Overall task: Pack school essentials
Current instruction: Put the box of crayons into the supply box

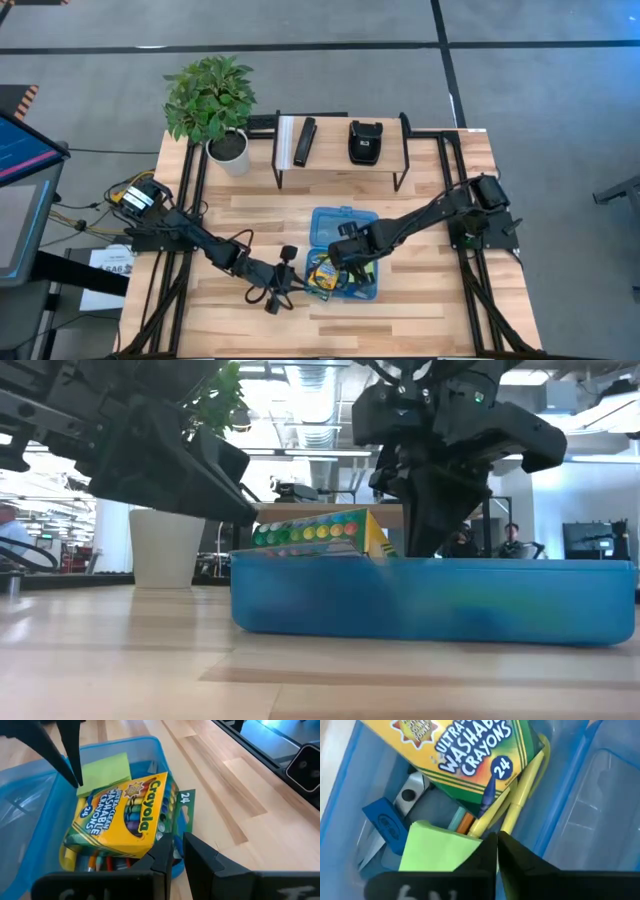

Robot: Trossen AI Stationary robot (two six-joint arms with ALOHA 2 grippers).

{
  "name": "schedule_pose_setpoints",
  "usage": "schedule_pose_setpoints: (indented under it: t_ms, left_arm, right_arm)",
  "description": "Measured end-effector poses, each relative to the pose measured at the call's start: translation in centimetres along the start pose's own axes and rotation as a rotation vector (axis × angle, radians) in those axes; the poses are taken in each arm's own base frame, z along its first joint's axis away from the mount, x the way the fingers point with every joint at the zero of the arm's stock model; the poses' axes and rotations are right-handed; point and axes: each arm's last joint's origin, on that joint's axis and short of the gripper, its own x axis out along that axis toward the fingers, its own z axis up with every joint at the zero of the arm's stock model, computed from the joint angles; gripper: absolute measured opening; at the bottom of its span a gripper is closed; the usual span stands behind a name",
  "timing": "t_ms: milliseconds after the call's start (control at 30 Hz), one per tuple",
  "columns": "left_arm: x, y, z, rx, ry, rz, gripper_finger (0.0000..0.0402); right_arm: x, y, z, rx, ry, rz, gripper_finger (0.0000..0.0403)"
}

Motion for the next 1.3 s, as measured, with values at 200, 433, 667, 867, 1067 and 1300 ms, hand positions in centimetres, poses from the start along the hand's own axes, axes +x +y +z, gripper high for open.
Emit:
schedule_pose_setpoints:
  t_ms: [200,433,667,867,1067,1300]
  left_arm:
    - [0.0,0.0,0.0,-0.009,-0.002,0.002,0.0034]
    - [0.0,0.2,-0.1,-0.013,0.009,0.010,0.0034]
    - [0.1,0.4,-0.2,-0.016,0.021,0.016,0.0034]
    - [0.1,0.4,-0.3,-0.016,0.029,0.025,0.0034]
    - [0.1,0.5,-0.4,-0.012,0.044,0.067,0.0034]
    - [0.2,1.4,-0.4,-0.027,0.039,0.128,0.0034]
  right_arm:
    - [1.3,-0.4,0.1,-0.012,0.003,0.033,0.0011]
    - [4.2,-0.6,0.3,0.000,0.062,0.051,0.0020]
    - [3.7,-0.8,1.2,0.003,0.036,0.051,0.0011]
    - [2.7,-1.0,1.9,0.006,0.036,0.048,0.0010]
    - [2.1,-0.7,1.9,0.018,0.044,0.051,0.0007]
    - [0.0,0.1,2.2,0.047,0.009,0.058,0.0006]
